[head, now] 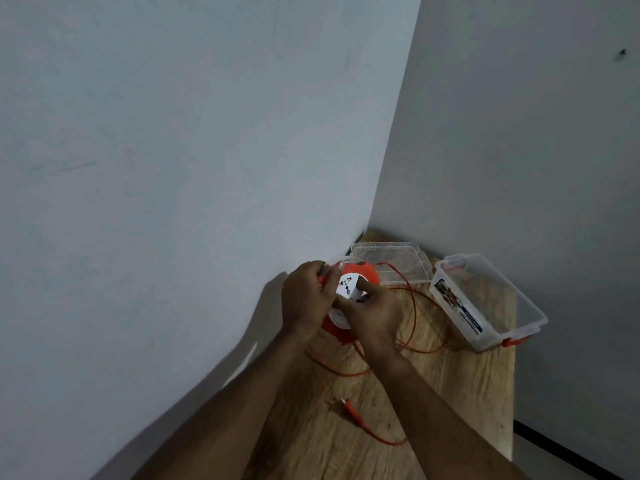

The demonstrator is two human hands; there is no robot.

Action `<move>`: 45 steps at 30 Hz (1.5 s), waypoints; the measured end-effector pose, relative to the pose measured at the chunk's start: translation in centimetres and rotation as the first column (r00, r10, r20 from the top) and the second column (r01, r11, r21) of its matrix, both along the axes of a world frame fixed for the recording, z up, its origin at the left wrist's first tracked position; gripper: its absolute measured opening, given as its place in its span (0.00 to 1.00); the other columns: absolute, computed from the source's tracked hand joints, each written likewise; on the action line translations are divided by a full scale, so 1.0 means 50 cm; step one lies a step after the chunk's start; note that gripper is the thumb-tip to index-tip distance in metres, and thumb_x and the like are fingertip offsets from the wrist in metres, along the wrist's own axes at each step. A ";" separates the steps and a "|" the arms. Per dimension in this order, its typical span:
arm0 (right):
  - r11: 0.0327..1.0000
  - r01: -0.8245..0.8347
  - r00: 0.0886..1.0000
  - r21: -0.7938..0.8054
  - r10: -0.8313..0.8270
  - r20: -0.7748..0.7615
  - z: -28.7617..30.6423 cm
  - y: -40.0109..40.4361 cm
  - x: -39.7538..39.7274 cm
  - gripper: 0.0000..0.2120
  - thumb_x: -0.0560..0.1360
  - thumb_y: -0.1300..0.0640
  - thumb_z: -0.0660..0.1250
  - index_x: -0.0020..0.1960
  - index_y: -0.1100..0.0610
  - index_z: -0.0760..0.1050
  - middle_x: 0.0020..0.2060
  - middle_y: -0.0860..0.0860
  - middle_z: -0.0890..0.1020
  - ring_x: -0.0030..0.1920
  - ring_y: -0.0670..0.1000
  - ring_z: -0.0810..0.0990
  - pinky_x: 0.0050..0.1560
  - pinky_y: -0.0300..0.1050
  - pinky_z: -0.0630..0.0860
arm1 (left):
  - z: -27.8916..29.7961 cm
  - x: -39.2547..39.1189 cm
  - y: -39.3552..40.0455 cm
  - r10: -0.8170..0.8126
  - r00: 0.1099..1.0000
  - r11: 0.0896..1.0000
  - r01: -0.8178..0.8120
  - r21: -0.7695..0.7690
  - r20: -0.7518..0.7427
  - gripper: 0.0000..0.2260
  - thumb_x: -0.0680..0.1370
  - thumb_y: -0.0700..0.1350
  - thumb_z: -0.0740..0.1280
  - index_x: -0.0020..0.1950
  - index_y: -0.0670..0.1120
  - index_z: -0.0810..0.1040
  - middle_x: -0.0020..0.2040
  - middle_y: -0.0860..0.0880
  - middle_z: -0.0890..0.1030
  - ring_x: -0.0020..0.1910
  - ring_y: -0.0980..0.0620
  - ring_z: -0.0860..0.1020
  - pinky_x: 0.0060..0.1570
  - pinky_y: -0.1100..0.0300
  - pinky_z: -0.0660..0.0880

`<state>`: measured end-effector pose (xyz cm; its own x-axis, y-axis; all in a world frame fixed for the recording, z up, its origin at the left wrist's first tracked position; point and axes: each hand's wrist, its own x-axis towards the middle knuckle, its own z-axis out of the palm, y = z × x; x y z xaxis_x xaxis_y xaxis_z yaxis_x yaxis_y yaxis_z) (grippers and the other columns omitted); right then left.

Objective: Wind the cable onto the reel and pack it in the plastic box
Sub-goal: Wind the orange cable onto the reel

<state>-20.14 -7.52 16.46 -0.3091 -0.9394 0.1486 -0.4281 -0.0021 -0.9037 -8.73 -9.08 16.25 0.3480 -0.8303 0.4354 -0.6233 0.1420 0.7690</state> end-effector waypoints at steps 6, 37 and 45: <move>0.927 0.017 0.780 0.374 -0.246 0.575 0.000 -0.024 0.012 0.31 0.63 0.49 0.84 0.62 0.59 0.80 0.50 0.55 0.85 0.46 0.56 0.85 0.33 0.41 0.80 | 0.002 -0.005 0.002 0.021 0.997 0.999 -0.019 -0.026 0.081 0.17 0.80 0.60 0.65 0.45 0.47 0.82 0.42 0.51 0.85 0.39 0.56 0.81 0.40 0.57 0.81; 0.976 -0.176 0.961 -0.132 0.140 -0.240 -0.009 -0.002 -0.020 0.29 0.66 0.44 0.80 0.64 0.52 0.80 0.60 0.47 0.81 0.56 0.45 0.81 0.53 0.43 0.82 | -0.001 0.009 -0.008 -0.034 0.994 0.999 0.032 -0.021 -0.102 0.17 0.79 0.61 0.66 0.47 0.49 0.84 0.41 0.54 0.85 0.39 0.57 0.83 0.38 0.67 0.80; 0.922 0.120 0.834 0.367 -0.295 0.466 0.016 -0.016 0.025 0.32 0.64 0.48 0.83 0.63 0.59 0.79 0.56 0.55 0.84 0.51 0.54 0.83 0.47 0.48 0.84 | -0.010 -0.004 0.001 0.015 1.000 0.995 -0.015 -0.096 -0.005 0.17 0.79 0.59 0.66 0.49 0.46 0.83 0.45 0.51 0.86 0.41 0.56 0.81 0.41 0.68 0.76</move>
